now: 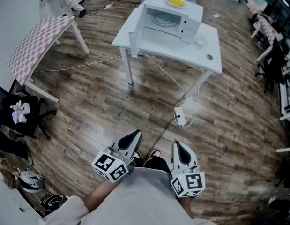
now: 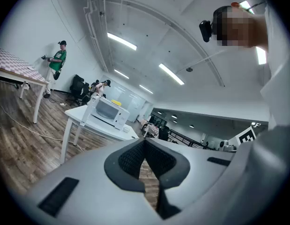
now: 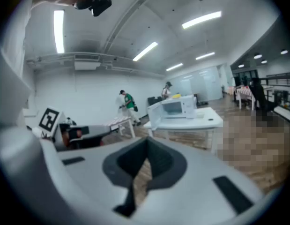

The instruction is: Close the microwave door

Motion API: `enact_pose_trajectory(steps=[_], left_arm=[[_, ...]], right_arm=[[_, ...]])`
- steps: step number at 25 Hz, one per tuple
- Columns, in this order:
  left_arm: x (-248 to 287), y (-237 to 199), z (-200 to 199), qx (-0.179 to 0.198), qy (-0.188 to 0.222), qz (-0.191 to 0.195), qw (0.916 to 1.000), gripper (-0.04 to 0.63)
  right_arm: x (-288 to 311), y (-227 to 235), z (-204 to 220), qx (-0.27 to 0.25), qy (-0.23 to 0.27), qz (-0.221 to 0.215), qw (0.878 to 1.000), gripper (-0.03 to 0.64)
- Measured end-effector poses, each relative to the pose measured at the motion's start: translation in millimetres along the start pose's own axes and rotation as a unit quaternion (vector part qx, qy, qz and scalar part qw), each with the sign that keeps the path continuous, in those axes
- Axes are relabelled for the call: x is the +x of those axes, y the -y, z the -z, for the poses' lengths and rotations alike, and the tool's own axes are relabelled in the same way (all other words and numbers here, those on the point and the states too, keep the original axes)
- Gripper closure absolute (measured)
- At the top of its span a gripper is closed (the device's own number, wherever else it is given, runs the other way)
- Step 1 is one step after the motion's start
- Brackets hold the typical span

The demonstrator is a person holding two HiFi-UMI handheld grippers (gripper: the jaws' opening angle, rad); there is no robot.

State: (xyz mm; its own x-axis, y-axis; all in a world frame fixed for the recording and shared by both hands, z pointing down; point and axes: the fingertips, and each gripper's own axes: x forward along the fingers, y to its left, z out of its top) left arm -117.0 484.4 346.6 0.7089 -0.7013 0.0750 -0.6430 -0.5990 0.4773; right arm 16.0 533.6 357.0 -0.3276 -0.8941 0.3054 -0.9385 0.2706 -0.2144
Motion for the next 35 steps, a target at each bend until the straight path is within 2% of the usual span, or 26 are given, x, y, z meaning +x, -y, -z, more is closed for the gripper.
enact_pose_trajectory(steps=[7,15,18,21,28,35], left_arm=[[-30.6,-17.7,-10.9,0.008,0.005,0.011,0.9999,0.576],[-50.7,-26.9,-27.0,0.018,0.018,0.017,0.9995,0.576],[-54.1,-28.2,-31.6,0.016,0.025,0.019,0.9994,0.575],[-55.3,-29.6,-32.5,0.022,0.022,0.022,0.9993,0.575],[-48.8,-33.0,-30.6,0.024,0.013,0.028,0.9992,0.575],[-26.1,-53.2,-30.3,0.044,-0.002,-0.002,0.999,0.575]], right_arm=[[13.3,-54.0,-4.1,-0.018,0.016,-0.007,1.0,0.595],[28.5,-93.2,-11.2,-0.038,0.022,-0.021,0.999,0.595],[30.2,-101.0,-11.0,-0.036,0.018,-0.034,0.999,0.595],[32.6,-108.5,-12.2,-0.012,0.027,-0.056,0.998,0.595],[45.4,-112.4,-19.3,-0.014,0.037,-0.068,0.997,0.594],[79.9,-106.5,-25.8,-0.027,0.027,-0.09,0.995,0.595]])
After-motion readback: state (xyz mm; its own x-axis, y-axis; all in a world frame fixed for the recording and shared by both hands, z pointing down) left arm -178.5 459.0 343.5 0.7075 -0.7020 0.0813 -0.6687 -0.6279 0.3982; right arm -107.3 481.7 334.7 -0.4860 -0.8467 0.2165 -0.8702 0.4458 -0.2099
